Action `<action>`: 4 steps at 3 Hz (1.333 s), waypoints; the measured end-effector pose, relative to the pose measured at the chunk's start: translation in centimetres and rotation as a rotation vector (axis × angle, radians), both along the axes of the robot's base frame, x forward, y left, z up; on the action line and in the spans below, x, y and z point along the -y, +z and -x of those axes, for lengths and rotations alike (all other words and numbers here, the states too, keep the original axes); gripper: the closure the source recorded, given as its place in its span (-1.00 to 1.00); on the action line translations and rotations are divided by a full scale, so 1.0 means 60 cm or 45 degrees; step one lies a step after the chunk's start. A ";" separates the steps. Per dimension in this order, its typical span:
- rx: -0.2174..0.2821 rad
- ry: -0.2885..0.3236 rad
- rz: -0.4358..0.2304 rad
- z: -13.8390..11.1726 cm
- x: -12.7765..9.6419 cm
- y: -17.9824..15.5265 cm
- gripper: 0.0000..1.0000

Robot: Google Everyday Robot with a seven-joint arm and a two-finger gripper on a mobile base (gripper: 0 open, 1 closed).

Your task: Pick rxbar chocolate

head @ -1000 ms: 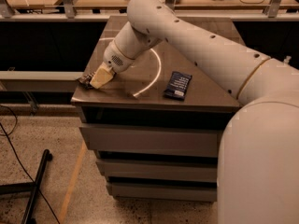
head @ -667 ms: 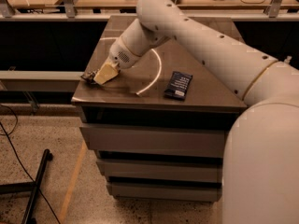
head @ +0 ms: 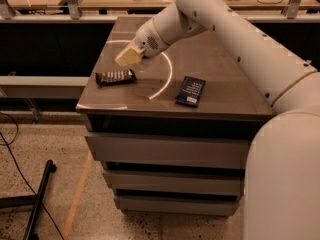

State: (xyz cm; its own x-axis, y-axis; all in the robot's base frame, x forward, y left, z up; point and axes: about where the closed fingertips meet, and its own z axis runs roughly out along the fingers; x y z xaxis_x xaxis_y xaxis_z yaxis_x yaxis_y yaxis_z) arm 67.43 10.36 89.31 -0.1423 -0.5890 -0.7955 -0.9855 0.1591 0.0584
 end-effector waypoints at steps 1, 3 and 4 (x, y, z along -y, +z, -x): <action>0.008 -0.001 -0.011 -0.003 0.001 0.008 1.00; 0.004 0.036 0.042 -0.004 -0.004 -0.004 0.15; -0.001 0.068 0.062 -0.007 0.002 -0.014 -0.28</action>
Offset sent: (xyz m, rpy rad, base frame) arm 0.0020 -0.0006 0.0048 0.0087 -0.0062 -0.0012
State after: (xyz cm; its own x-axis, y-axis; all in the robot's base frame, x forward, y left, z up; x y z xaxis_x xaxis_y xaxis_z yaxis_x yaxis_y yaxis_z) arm 67.86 10.23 88.50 -0.1103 -0.6337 -0.7657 -0.9927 0.1087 0.0530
